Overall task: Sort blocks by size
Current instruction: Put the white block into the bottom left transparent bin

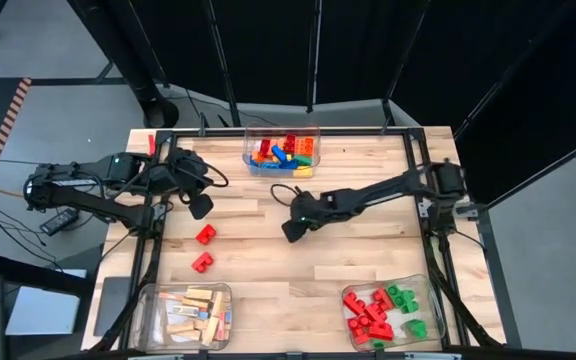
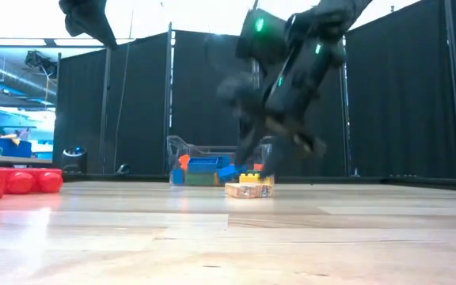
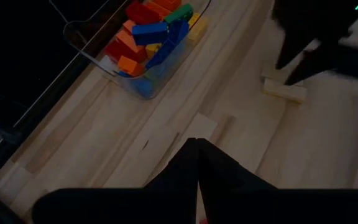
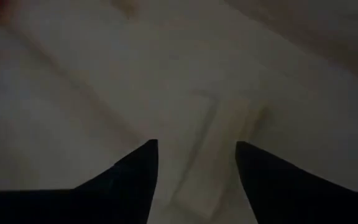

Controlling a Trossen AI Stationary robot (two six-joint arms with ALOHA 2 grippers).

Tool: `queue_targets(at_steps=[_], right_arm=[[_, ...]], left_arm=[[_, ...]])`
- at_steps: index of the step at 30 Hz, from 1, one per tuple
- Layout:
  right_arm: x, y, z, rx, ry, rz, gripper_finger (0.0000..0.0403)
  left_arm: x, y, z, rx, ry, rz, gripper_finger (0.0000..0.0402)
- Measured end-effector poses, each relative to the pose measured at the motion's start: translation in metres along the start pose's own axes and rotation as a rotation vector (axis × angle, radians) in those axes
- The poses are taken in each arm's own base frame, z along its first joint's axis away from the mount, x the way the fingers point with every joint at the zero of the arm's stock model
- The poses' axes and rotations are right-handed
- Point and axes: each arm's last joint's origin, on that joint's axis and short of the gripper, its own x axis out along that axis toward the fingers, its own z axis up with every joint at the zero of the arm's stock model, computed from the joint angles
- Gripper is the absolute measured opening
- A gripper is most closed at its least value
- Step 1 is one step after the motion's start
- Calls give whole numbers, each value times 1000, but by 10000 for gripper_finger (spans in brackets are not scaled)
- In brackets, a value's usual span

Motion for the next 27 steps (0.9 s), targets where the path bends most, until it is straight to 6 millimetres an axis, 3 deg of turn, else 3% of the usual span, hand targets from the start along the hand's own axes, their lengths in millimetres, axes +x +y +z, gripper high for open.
queue_targets(at_steps=[4, 9, 20, 24, 27], right_arm=[[25, -5, -7, 24, 46, -39, 222], [28, -6, -13, 29, 56, -72, 217], [-11, -21, -2, 19, 36, -209, 175], [-26, -15, 13, -80, -88, -153, 170], [-31, -10, 31, -247, -214, -101, 170]], left_arm=[[0, 0, 0, 0, 0, 0, 13], [0, 0, 0, 0, 1, 1, 13], [0, 0, 0, 0, 1, 1, 13], [0, 0, 0, 0, 0, 1, 13], [0, 0, 0, 0, 0, 0, 13]])
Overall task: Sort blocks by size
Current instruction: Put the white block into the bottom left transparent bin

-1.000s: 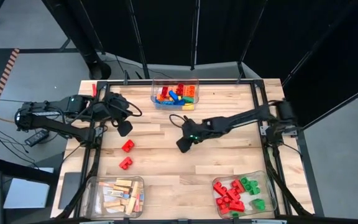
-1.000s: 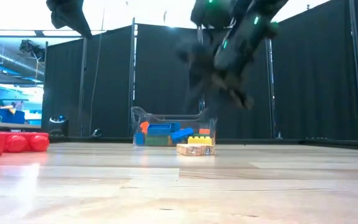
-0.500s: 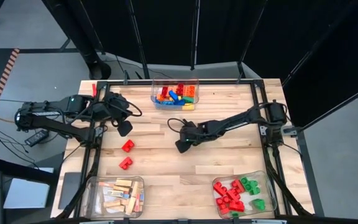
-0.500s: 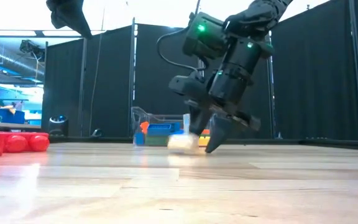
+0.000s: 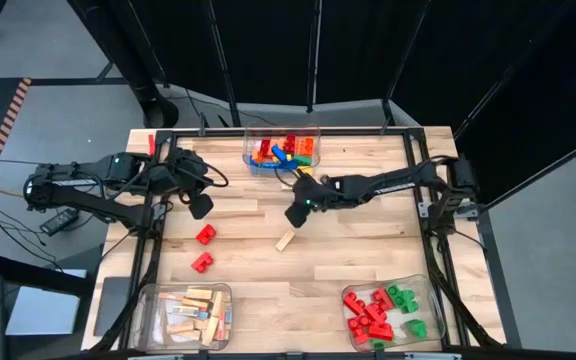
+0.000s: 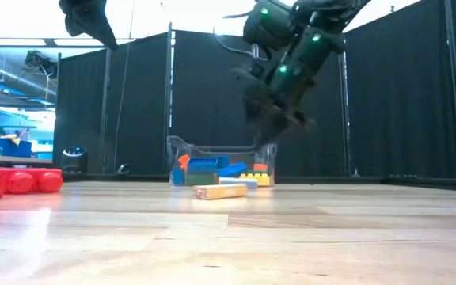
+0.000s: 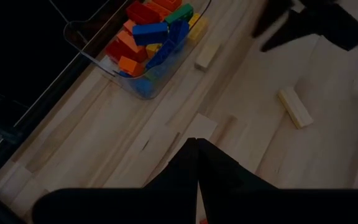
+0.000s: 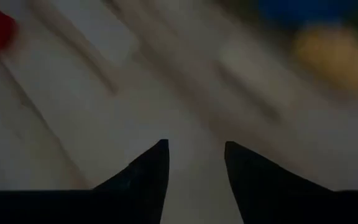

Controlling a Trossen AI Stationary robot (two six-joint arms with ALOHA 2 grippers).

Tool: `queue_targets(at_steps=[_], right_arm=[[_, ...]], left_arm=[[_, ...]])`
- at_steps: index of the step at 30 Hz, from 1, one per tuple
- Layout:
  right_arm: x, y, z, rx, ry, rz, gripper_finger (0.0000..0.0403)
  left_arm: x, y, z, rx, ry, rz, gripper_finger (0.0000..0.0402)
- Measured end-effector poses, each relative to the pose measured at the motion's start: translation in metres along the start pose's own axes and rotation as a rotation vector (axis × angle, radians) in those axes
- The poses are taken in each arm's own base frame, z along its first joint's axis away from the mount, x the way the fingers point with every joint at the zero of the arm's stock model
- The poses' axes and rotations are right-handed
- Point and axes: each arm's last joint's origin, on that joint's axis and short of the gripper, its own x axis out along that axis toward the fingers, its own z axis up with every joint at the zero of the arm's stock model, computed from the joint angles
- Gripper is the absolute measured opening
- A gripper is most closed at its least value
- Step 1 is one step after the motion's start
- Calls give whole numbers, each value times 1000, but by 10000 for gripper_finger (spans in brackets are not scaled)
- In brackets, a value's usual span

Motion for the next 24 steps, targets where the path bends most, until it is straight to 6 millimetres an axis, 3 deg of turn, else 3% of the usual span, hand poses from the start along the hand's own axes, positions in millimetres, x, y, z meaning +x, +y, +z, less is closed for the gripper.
queue_targets(at_steps=[3, 5, 10, 14, 21, 24], right_arm=[[9, -3, 8, -193, -51, 3, 167], [18, -10, 9, -225, -35, -24, 161], [38, -30, 16, -160, -56, -140, 140], [51, -42, 20, 10, -55, -160, 121], [61, -41, 19, 34, -64, -128, 16], [60, -38, 22, 22, -113, -118, 16]], left_arm=[[0, 0, 0, 0, 0, 0, 13], [0, 0, 0, 0, -1, 0, 13], [0, 0, 0, -1, 0, 0, 13], [0, 0, 0, -1, -1, 0, 13], [0, 0, 0, -1, -1, 0, 13], [0, 0, 0, -1, -1, 0, 13]])
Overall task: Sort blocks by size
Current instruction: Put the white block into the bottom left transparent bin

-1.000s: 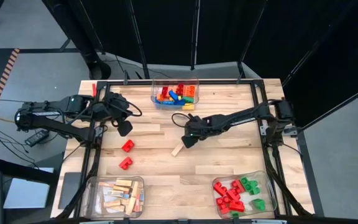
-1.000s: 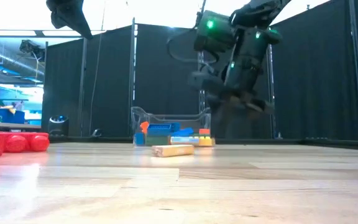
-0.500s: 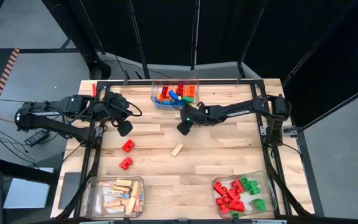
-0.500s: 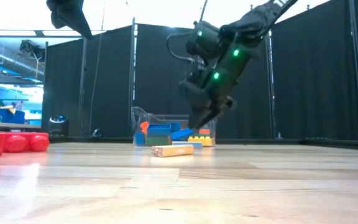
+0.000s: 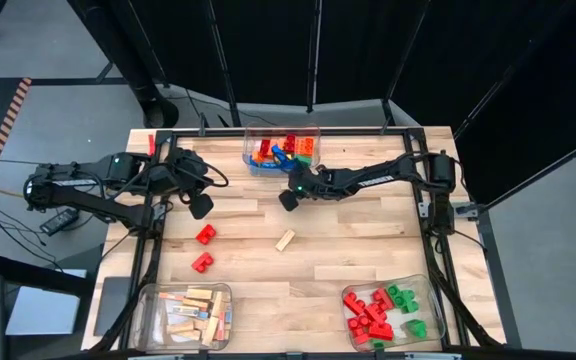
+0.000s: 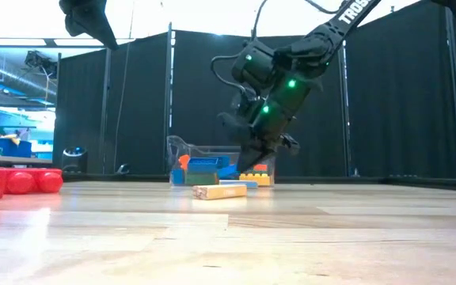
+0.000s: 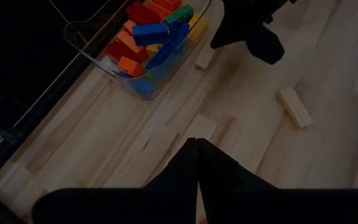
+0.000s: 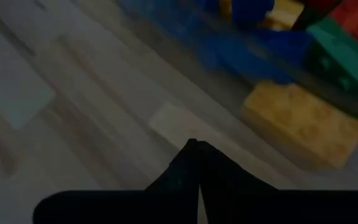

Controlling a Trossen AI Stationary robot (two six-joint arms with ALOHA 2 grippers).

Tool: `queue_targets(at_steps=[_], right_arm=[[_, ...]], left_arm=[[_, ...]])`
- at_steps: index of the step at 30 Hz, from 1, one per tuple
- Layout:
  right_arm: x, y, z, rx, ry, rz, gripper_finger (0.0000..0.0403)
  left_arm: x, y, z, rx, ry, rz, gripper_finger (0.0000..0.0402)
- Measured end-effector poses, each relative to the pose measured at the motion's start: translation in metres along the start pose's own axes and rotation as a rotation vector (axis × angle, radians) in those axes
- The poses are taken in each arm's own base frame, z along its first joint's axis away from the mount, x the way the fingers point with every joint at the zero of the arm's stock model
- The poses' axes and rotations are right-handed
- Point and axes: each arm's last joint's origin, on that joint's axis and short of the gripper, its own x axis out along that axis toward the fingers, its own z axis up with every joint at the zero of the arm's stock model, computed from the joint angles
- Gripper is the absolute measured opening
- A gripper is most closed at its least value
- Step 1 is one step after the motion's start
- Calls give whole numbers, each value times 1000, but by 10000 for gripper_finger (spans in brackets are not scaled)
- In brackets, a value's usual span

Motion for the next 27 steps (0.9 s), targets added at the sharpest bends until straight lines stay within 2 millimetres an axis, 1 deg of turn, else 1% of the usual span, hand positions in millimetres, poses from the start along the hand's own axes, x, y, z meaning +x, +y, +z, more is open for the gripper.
queue_targets(at_steps=[5, 10, 16, 19, 22, 23, 24, 25, 27], right_arm=[[0, 2, 3, 18, -42, 0, 8], [1, -3, 5, 24, -50, -29, 7], [13, -7, 2, 14, -50, -67, 6], [17, -5, -4, 6, -24, -71, 6], [14, 3, -12, -10, -8, -60, 6], [14, 7, -15, 4, 34, -4, 6], [14, 9, -21, -10, 67, 7, 6], [14, 11, -26, -23, 64, -8, 6], [10, 16, -28, -20, 94, 35, 6]], left_arm=[[0, 0, 0, 0, -5, 9, 13], [0, 0, 0, 0, -6, 13, 13], [0, 0, 0, -1, -7, 13, 13], [0, 0, 0, -1, -7, 13, 13], [0, 0, 0, -1, -6, 14, 13], [0, 0, 0, 0, -5, 14, 13], [0, 0, 0, 1, -4, 15, 13], [0, 1, 0, 0, -4, 14, 13], [0, 1, 0, 0, -4, 15, 13]])
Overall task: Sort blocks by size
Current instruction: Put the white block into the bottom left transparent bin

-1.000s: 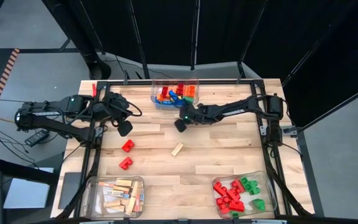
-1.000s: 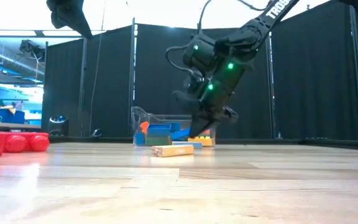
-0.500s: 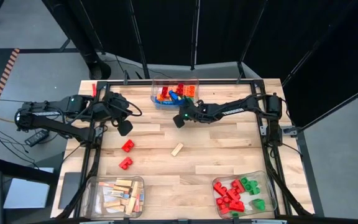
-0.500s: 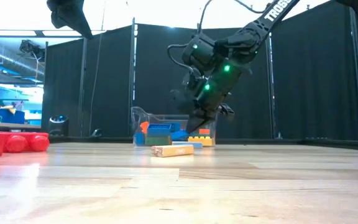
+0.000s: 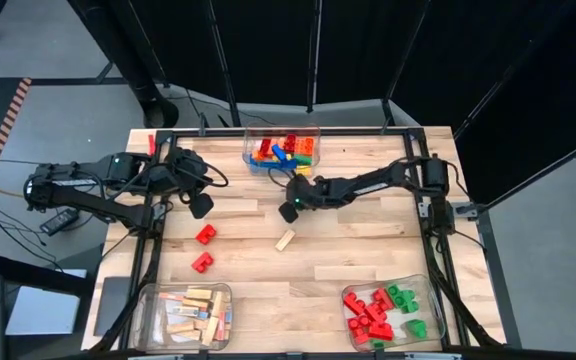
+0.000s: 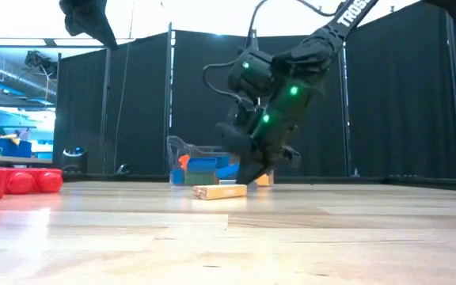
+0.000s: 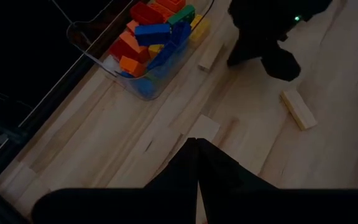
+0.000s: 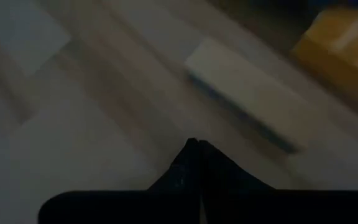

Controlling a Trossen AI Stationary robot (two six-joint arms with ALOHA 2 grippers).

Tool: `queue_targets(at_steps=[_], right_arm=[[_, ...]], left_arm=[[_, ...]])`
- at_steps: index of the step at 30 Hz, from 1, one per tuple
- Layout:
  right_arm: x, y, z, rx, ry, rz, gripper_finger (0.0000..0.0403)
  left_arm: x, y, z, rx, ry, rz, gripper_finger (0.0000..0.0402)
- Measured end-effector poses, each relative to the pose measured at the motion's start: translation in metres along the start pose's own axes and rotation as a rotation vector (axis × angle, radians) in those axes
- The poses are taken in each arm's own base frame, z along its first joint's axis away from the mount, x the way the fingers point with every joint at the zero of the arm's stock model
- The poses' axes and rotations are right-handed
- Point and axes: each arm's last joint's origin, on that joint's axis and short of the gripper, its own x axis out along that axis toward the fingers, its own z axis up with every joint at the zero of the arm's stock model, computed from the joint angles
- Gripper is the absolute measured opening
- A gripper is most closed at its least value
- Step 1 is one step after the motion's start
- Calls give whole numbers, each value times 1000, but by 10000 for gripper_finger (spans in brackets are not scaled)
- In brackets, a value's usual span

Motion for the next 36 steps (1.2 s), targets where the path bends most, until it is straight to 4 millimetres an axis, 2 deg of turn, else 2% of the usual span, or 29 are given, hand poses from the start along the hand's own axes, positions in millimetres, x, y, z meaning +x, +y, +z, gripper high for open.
queue_targets(at_steps=[7, 13, 20, 28, 36], right_arm=[[-11, 23, -12, -47, -19, -11, 6], [-22, 37, 3, -48, -229, -117, 5], [-18, 25, 17, -18, -370, -265, 5], [-11, 12, 23, 13, -356, -280, 5], [-7, 3, 21, 68, -372, -303, 5]], left_arm=[[0, 0, 0, 0, 1, 0, 13], [0, 0, 0, 0, 0, 0, 13], [0, 0, 0, -8, 0, -1, 13], [0, 0, 0, -25, 0, 0, 13], [0, 0, 0, -26, 0, -1, 13]])
